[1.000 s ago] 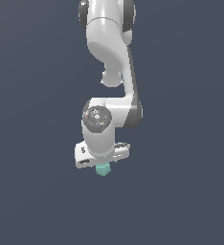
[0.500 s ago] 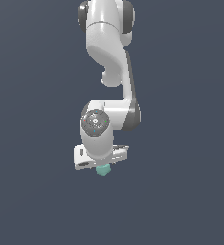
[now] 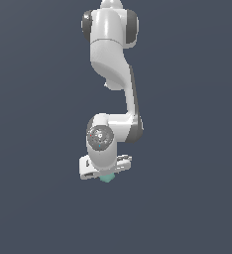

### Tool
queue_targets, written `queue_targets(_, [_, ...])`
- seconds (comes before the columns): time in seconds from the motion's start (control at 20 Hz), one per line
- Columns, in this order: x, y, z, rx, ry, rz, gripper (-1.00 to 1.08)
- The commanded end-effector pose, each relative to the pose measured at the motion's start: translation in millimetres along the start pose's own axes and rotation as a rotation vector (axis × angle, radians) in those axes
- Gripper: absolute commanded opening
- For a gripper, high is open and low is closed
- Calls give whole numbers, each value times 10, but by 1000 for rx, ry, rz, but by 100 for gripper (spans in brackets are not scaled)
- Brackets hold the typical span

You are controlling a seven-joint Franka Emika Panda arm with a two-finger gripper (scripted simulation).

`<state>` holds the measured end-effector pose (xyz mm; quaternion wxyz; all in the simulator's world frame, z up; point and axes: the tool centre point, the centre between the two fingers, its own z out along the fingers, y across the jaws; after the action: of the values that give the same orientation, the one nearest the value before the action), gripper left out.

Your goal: Pick up the object and move it to a goal position.

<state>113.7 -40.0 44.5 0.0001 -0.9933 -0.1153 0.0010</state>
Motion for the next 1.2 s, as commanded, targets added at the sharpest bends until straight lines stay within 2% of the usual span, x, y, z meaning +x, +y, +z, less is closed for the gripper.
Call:
queue_targets(0.0, [8,1,49,-1,2,0,100])
queue_targets(0.2, [20,4,32,-1,2,0,100])
queue_targets(0.25, [20,4,32,-1,2,0,-100])
queue_targets(1.15, [-37,11,-89,-1,2,0,-100])
